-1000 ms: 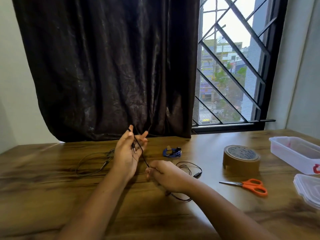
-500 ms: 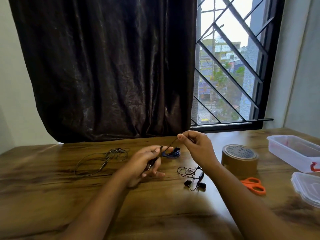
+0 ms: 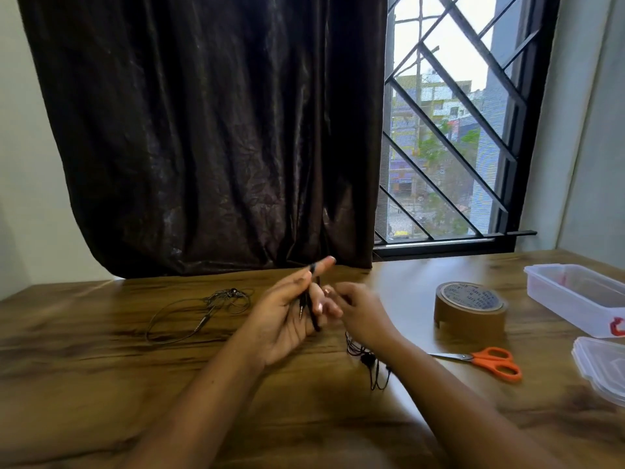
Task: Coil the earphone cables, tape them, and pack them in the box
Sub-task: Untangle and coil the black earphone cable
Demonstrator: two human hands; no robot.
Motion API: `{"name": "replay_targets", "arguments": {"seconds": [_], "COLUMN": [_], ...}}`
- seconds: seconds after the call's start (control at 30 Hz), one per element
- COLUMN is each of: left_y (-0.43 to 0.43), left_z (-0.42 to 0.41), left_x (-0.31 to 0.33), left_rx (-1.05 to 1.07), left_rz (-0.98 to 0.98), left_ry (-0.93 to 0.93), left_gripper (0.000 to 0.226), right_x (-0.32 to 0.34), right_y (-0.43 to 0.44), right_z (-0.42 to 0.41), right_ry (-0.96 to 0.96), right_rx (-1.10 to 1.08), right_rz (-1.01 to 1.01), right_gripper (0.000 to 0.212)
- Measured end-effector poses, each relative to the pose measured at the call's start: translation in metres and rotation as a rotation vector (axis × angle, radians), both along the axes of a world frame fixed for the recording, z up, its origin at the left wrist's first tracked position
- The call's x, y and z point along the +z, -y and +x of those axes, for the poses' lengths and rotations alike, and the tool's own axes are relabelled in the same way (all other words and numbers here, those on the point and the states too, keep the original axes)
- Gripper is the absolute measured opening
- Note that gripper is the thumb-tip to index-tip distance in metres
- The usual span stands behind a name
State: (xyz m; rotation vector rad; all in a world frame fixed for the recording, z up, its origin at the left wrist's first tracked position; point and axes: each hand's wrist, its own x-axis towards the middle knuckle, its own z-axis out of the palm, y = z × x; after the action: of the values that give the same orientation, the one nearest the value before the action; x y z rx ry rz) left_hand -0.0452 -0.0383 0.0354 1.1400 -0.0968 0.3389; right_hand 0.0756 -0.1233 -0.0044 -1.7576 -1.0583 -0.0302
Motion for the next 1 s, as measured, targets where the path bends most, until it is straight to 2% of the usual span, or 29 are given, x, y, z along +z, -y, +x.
{"name": "replay_targets", "arguments": {"seconds": [0.1, 0.17, 0.23, 0.33, 0.4, 0.47, 0.57, 0.63, 0.7, 0.8, 0.9, 1.0], "left_y": [-0.011, -0.022, -0.03, -0.039, -0.044, -0.046, -0.034, -0.022, -0.01, 0.006, 0.013, 0.014], "left_z": [0.006, 0.008, 0.006, 0.003, 0.0, -0.002, -0.003, -0.001, -0.001, -0.002, -0.002, 0.001], "left_x": [-0.003, -0.006, -0.008, -0.012, -0.016, -0.02, -0.016, -0.011, -0.007, -0.004, -0.002, -0.004], "left_rx": [0.237, 0.383, 0.523, 0.66, 0.671, 0.625, 0.474, 0.332, 0.202, 0.036, 0.012, 0.044], "left_rz": [-0.088, -0.01, 0.206, 0.637, 0.937, 1.102, 1.024, 0.846, 0.641, 0.416, 0.27, 0.162], "left_ry": [0.089, 0.101, 0.038, -0.131, -0.241, -0.355, -0.4, -0.349, -0.307, -0.25, -0.171, -0.075], "left_gripper": [0.039, 0.043, 0.047, 0.05, 0.052, 0.05, 0.047, 0.04, 0.033, 0.034, 0.035, 0.037], "right_x": [0.001, 0.002, 0.003, 0.007, 0.013, 0.02, 0.026, 0.028, 0.026, 0.022, 0.019, 0.008], "right_y": [-0.003, -0.006, -0.008, -0.006, -0.003, 0.002, 0.011, 0.017, 0.02, 0.02, 0.016, 0.005], "right_z": [-0.015, -0.023, -0.031, -0.036, -0.033, -0.026, -0.012, -0.002, 0.004, 0.008, 0.01, 0.005], "right_ry": [0.041, 0.089, 0.114, 0.182, 0.269, 0.316, 0.235, 0.145, 0.108, 0.085, -0.027, -0.077], "right_rx": [0.142, 0.217, 0.282, 0.331, 0.295, 0.224, 0.124, 0.057, -0.014, -0.093, -0.069, 0.002], "right_rz": [-0.204, -0.286, -0.352, -0.423, -0.395, -0.291, 0.014, 0.2, 0.283, 0.333, 0.338, 0.171], "right_gripper": [0.026, 0.027, 0.025, 0.022, 0.021, 0.014, 0.007, 0.004, 0.004, 0.013, 0.015, 0.023]}}
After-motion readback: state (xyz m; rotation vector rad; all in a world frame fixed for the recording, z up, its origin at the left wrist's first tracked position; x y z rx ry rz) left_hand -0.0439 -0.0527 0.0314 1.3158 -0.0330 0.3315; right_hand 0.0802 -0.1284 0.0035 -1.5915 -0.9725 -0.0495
